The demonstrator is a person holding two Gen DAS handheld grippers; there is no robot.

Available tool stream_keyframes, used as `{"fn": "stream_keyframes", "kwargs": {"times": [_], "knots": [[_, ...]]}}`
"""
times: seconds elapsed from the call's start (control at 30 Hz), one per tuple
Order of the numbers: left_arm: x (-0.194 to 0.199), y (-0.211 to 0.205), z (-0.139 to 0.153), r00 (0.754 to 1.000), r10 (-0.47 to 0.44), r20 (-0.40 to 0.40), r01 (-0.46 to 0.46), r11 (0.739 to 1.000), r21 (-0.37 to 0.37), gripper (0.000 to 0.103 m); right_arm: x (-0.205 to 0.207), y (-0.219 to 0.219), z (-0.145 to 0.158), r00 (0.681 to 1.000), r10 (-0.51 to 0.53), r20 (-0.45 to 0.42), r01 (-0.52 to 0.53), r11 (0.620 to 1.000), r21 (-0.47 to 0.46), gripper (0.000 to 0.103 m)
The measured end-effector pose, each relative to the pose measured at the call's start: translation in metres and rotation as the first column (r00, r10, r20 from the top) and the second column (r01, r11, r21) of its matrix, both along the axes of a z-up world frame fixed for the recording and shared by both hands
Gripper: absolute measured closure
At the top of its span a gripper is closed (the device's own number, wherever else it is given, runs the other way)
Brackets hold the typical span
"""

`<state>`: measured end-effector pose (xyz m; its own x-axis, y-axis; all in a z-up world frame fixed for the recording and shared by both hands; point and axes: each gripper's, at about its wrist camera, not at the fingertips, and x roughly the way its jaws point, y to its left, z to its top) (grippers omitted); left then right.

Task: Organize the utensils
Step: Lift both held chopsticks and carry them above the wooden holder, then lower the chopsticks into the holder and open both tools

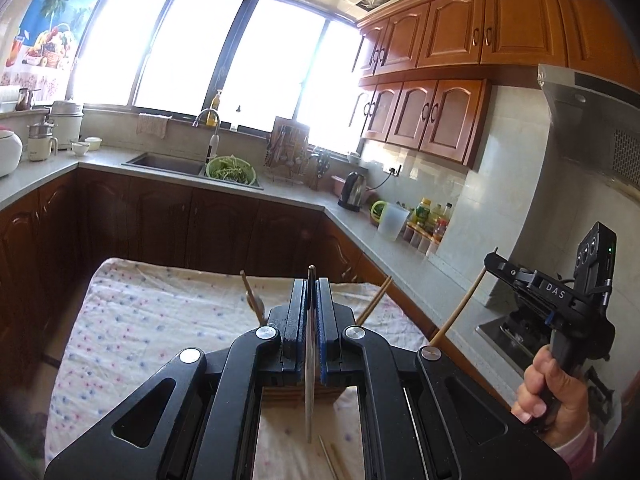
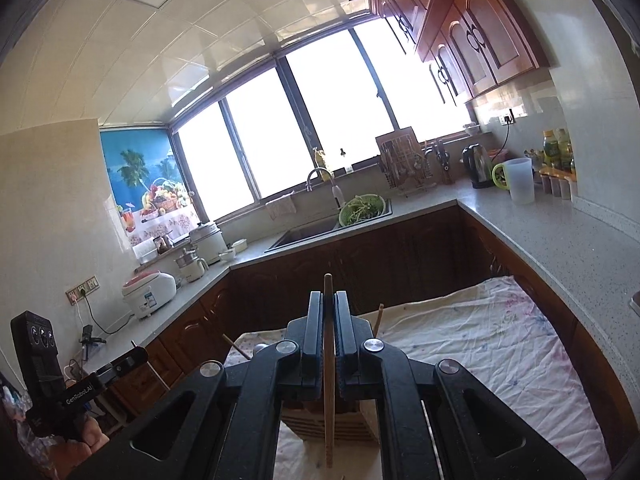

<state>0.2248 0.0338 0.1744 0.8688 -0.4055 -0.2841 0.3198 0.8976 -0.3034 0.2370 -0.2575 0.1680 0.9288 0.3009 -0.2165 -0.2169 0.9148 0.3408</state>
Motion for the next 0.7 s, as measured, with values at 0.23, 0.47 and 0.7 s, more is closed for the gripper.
{"fn": "stream_keyframes", "kwargs": {"times": [0.23,0.47,0.7], "knots": [[0.051,0.005,0.015,0.996,0.080,0.035,-0.079,0.996,-0.039,0.100,0.044,0.000,0.012,0.999,-0.030,0.031,0.030,1.000,0.002,0.098],[0.088,0.009,-0.020,0.990,0.142,-0.009,-0.142,0.987,-0.078,0.100,0.078,0.000,-0.024,0.998,-0.056,-0.017,0.056,0.998,-0.004,0.098],[0.104,-0.003,-0.066,0.987,0.145,-0.075,-0.149,0.987,-0.055,0.100,0.094,0.005,-0.065,0.995,-0.053,-0.087,0.054,0.998,0.009,0.098]]}}
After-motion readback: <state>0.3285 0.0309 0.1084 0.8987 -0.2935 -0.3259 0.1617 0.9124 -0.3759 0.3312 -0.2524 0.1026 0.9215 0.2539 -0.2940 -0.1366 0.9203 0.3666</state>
